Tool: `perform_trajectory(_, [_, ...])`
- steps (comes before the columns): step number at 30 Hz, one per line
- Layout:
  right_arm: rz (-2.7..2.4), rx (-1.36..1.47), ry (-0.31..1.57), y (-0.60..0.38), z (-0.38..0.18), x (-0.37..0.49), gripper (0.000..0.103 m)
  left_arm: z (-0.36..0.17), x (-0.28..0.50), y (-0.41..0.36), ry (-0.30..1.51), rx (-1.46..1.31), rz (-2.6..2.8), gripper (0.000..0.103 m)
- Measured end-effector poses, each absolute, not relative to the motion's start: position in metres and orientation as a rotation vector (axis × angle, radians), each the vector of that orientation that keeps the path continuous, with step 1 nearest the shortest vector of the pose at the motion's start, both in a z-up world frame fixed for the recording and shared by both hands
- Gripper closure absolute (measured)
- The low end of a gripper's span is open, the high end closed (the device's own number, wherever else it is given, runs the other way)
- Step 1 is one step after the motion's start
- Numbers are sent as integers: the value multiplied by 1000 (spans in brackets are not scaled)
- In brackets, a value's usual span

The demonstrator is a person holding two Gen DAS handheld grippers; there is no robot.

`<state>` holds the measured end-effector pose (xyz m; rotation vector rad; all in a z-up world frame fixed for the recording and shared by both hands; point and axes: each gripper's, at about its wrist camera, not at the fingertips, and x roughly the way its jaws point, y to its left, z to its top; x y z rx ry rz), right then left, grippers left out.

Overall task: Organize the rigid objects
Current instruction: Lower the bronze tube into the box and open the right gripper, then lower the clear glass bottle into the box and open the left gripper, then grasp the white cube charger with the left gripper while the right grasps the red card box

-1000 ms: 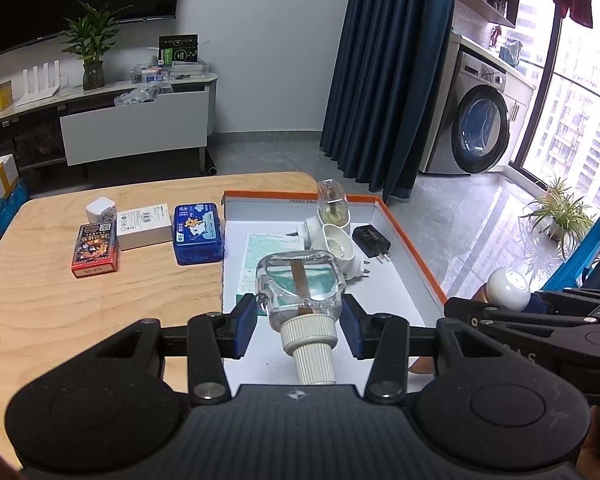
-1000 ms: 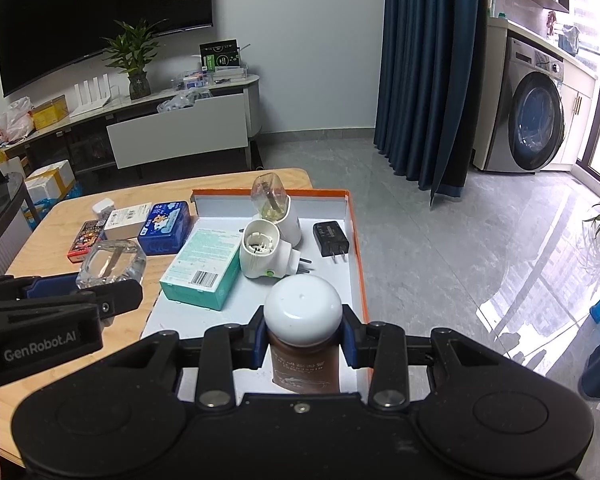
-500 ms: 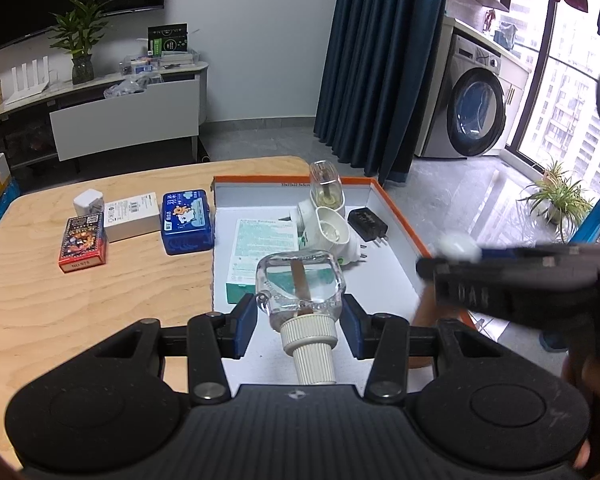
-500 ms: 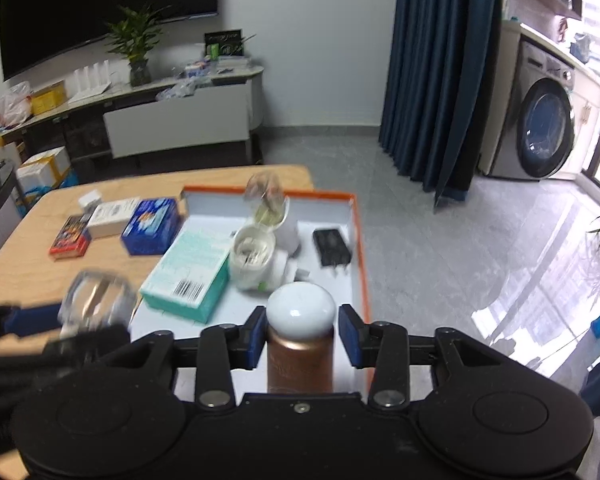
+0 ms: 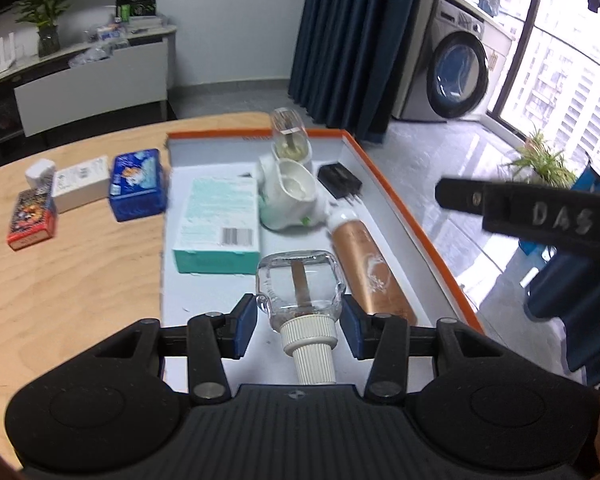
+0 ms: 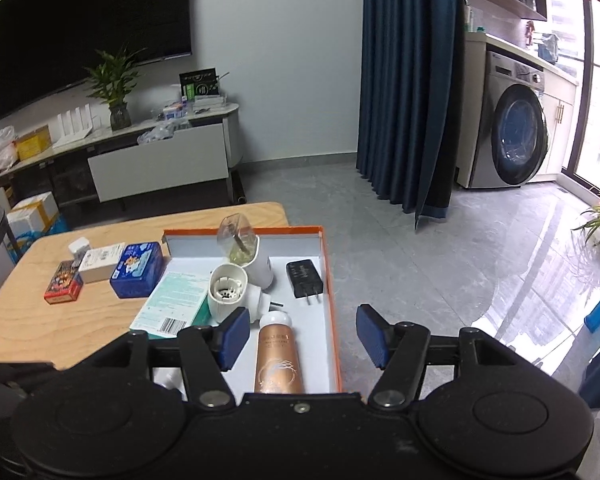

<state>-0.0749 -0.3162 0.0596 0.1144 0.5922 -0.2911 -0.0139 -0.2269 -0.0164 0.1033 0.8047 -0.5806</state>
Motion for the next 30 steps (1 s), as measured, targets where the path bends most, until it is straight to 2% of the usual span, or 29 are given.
perform_trajectory(2, [-297,107,584,-315,62,-78,29,-16,-17,-228,797,102,-592,55])
perform_trajectory(4, [-296,105,581,-313,64,-80,29,-12,-20,-226,779,96,-592,41])
perform_trajectory(15, [-222,104,578,-281,68,-75,22,11,-16,-179,748,68,-419,34])
perform_trajectory(19, [-173,113,599,-262,65,-66,22,18,-10,-151,748,53,-336,28])
perform_trajectory(30, [-49,70,618,-207,68,-44,20,30,0,-97,739,-11,-206,23])
